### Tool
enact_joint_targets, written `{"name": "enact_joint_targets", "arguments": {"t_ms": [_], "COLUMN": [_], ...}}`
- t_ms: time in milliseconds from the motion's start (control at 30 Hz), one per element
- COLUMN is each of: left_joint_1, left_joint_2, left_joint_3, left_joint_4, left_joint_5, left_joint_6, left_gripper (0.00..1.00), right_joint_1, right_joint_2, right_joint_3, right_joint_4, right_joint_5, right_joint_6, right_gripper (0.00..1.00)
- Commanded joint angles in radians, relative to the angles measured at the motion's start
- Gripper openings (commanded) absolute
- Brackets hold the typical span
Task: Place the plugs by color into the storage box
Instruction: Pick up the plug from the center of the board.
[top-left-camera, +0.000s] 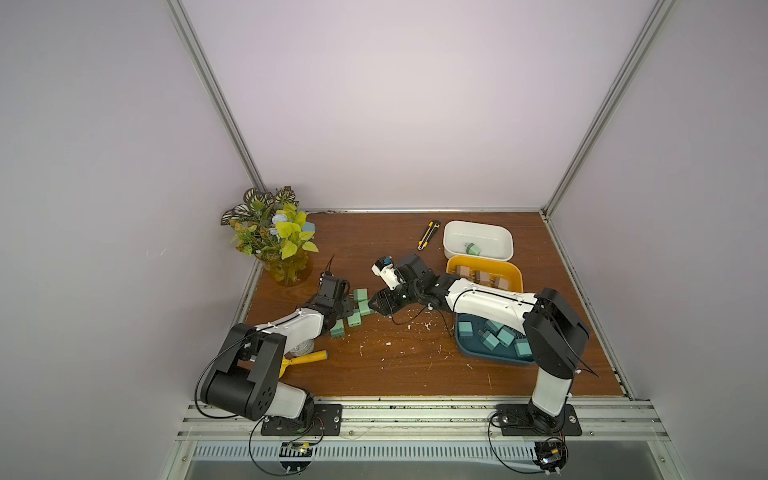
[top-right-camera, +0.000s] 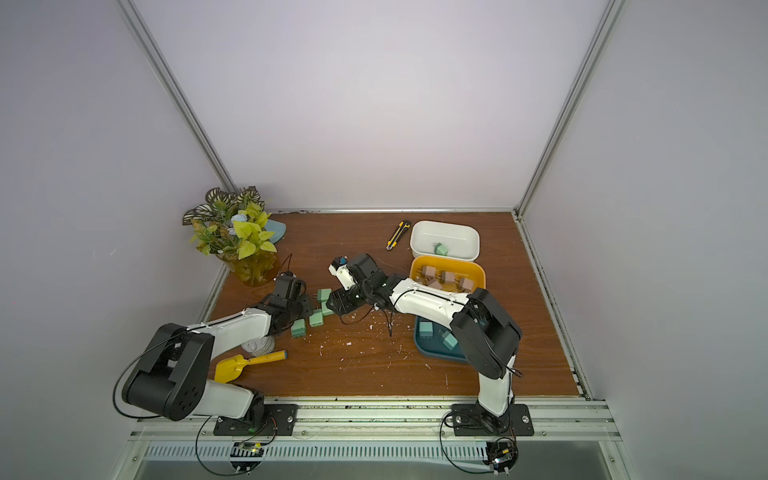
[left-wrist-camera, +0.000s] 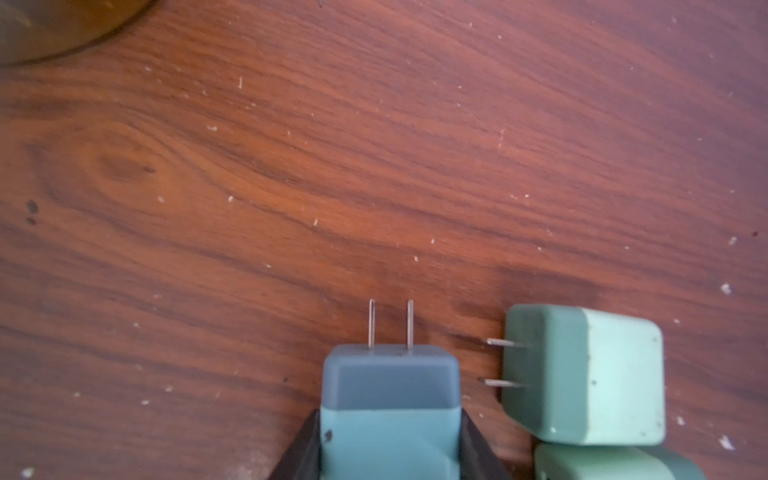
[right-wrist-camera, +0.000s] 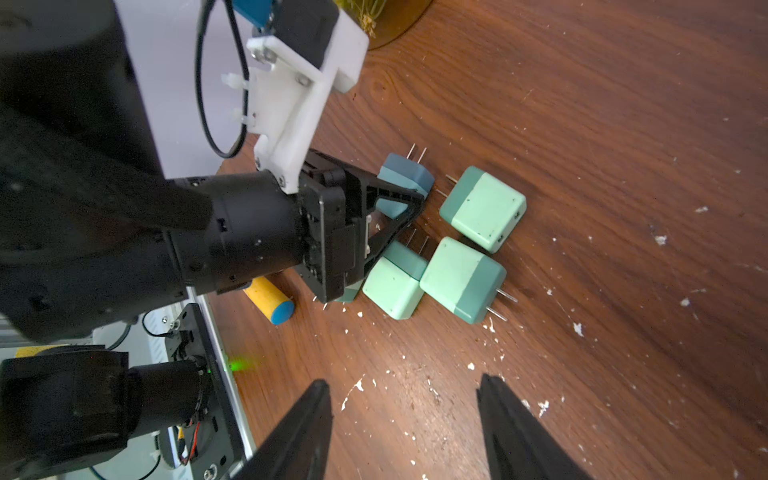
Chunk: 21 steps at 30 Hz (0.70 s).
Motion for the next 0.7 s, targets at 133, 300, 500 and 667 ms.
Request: {"name": "enact_joint_targets", "arguments": {"t_ms": [133, 300, 500, 667], "left_joint_1": [0.010, 0.010, 0.010, -0.002], "left_joint_2": [-0.038, -0.070, -0.105, -0.161], "left_joint_3": [0.015, 0.008, 0.004, 0.027], "left_joint_4": [-0.040, -0.047, -0.056, -0.082], "left_joint_5": [0.004, -0.006, -0.030, -0.019], "left_joint_6": [0.018, 0.028, 0.035, 0.066], "left_gripper": [0.29, 0.09, 0.01, 0.01], "right_joint_1": [0.011, 0.013, 0.013, 0.011], "right_joint_2": [-0.024, -0.038, -0.056, -0.091], "right_joint_3": [0.040, 0.023, 0.015, 0.003], "right_joint_4": [0.011, 0.022, 0.029, 0.023], "right_joint_5": [-0.007, -0.004, 0.007, 0.089], "right_joint_6": [0.004, 0.011, 0.013, 0.009], "right_gripper": [0.62, 0.62, 0.61, 0.60]}}
